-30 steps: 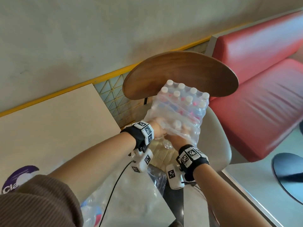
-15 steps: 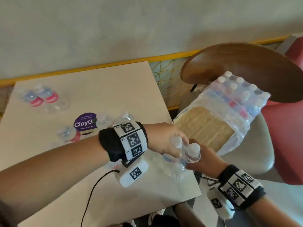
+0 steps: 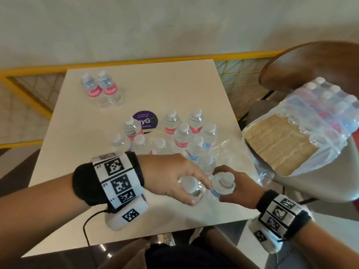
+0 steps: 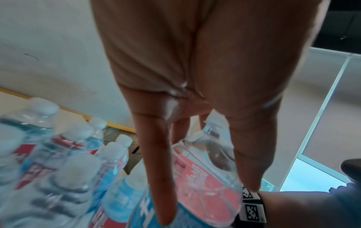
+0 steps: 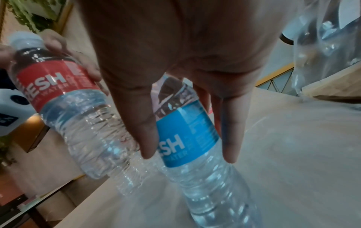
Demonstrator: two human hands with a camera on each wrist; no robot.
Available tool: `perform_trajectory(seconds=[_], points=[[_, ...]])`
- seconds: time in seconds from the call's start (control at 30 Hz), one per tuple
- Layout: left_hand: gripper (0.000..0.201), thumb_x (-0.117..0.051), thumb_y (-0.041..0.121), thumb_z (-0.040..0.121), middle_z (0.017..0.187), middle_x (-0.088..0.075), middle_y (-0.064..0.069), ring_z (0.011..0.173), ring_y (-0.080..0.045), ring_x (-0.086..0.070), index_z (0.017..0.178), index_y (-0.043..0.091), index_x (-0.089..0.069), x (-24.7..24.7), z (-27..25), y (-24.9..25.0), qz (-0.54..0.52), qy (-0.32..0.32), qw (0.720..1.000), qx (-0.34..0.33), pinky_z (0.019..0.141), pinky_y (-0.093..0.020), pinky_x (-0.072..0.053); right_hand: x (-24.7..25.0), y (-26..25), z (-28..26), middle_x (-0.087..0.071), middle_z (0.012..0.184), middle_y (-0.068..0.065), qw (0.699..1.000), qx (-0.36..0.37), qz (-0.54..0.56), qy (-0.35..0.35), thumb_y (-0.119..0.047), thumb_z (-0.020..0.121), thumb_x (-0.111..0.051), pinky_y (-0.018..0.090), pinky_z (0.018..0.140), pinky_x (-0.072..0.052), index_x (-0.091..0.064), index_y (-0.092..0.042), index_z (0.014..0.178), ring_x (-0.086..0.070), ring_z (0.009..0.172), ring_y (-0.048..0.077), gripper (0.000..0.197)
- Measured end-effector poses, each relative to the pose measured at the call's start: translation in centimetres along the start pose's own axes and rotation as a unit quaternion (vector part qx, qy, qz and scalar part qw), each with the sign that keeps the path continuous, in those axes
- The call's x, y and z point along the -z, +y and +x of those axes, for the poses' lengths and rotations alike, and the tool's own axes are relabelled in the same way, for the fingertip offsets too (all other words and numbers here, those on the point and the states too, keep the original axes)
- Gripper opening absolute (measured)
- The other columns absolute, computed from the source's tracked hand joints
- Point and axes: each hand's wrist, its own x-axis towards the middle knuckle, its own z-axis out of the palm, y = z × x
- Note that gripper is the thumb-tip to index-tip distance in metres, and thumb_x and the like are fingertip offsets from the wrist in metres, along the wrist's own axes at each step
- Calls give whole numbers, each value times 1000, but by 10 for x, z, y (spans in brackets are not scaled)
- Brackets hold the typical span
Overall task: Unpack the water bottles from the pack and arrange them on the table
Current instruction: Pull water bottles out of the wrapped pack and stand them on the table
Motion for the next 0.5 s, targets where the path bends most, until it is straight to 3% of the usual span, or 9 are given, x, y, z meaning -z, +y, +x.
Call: perform_trajectory(seconds=[0.1, 0.27, 0.37, 0.5], points=[[43, -71, 33, 80, 125, -58, 22, 117, 5, -51, 122, 38, -59, -4, -15, -19, -8, -8, 1000, 9, 108, -30, -39, -8, -3, 3, -61, 97, -14, 1000, -12, 2, 14, -20, 60, -81, 23, 81, -51, -45, -39, 112, -61, 92, 8, 66], [46, -65, 50, 74, 124, -55, 26, 118, 6, -50, 119, 46, -55, -7, -29, -56, 29, -39, 997, 60, 107, -32, -40, -19, -5, 0, -61, 95, -13, 999, -34, 12, 41, -22, 60, -82, 27, 79, -52, -44, -36, 111, -60, 90, 10, 65], [46, -67, 40, 78, 128, -55, 23, 118, 3, -51, 123, 40, -55, -9, -29, -77, 67, -44, 992, 98, 107, -30, -40, -25, -6, -2, -59, 97, -18, 997, -42, 30, 53, -26, 60, -84, 20, 77, -49, -42, -39, 112, -59, 92, 5, 68], [48, -66, 31, 83, 133, -53, 14, 122, -6, -50, 129, 31, -54, -15, -24, -100, 90, -7, 987, 132, 106, -27, -39, -33, -11, -4, -59, 99, -19, 996, -44, 45, 60, -29, 61, -84, 19, 76, -52, -41, -39, 113, -60, 92, 6, 69]])
